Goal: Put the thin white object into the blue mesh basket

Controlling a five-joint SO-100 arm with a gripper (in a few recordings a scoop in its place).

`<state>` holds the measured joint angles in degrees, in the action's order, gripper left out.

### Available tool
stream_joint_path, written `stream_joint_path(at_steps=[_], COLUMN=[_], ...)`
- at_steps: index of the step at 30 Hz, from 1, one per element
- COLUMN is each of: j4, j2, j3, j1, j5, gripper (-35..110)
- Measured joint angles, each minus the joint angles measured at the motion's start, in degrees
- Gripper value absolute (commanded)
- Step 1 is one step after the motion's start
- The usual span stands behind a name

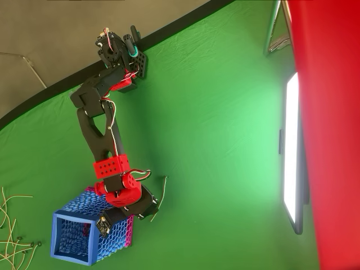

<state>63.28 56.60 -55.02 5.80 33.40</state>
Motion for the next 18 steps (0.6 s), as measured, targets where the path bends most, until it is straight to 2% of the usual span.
stream_joint_path(at_steps=[8, 18], j4=[4.0, 10.7], j2=[-5.6, -9.0], j3=[4.5, 6.8], j1=[-0.7, -1.3], j5=[0.9, 10.5], gripper=[7, 9])
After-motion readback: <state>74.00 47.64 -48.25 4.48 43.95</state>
